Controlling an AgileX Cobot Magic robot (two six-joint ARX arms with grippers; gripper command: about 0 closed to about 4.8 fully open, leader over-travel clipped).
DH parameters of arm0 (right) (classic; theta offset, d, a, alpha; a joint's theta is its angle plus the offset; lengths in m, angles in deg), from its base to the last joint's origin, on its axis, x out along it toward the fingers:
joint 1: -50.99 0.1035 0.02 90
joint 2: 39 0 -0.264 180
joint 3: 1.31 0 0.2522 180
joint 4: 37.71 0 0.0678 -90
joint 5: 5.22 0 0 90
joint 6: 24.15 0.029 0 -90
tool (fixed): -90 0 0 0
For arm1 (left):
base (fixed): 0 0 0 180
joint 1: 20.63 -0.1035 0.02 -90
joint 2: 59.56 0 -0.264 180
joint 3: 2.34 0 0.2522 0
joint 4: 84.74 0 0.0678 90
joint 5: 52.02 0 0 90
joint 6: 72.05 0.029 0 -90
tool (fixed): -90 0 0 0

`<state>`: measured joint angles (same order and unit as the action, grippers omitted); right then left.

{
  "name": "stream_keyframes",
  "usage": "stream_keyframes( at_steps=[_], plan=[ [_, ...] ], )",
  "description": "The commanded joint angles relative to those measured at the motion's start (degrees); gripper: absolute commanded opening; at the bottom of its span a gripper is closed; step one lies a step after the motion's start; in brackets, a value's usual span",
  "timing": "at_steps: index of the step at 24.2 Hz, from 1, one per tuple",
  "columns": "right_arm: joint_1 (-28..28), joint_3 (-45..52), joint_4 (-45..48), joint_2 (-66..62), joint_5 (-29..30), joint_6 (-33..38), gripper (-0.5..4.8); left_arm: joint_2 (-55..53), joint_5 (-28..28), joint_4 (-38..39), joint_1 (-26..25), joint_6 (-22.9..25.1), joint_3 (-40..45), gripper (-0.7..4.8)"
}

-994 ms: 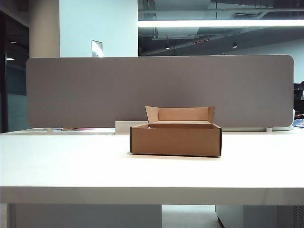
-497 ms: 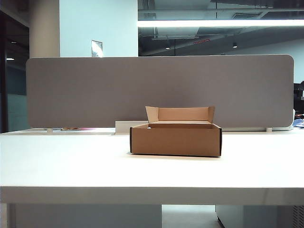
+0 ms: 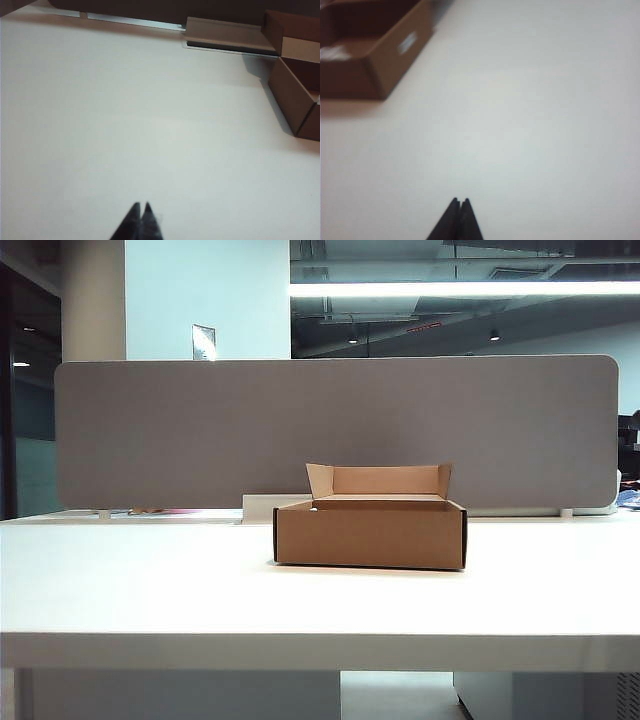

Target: Pick up all the paper balls on the table and put them in the paper box.

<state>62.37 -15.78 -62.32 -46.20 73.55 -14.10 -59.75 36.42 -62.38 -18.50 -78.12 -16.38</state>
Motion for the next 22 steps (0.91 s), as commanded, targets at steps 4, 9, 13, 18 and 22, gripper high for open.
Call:
stream_keyframes(
  at_steps=[4, 9, 13, 18, 22],
  plan=[
    [-6.27, -0.09, 5.42, 7.19, -0.24, -0.28, -0.01, -0.04, -0.39, -0.35, -0.20, 0.04, -0.17, -0.06],
    [-7.52, 0.15, 5.53, 7.21, 3.69, -6.10, -0.01, -0.04, -0.39, -0.35, -0.20, 0.04, -0.17, -0.06],
    [-7.58, 0.15, 5.20, 7.21, 3.39, -8.26, -0.01, -0.04, -0.39, -0.35, -0.20, 0.02, -0.17, -0.06],
    [-7.54, 0.13, 4.68, 7.21, 3.41, -8.76, -0.01, -0.04, -0.39, -0.35, -0.20, 0.02, -0.17, -0.06],
    [-7.48, 0.13, 4.66, 7.21, 3.41, -8.76, -0.01, -0.04, -0.39, -0.35, -0.20, 0.02, -0.17, -0.06]
  ],
)
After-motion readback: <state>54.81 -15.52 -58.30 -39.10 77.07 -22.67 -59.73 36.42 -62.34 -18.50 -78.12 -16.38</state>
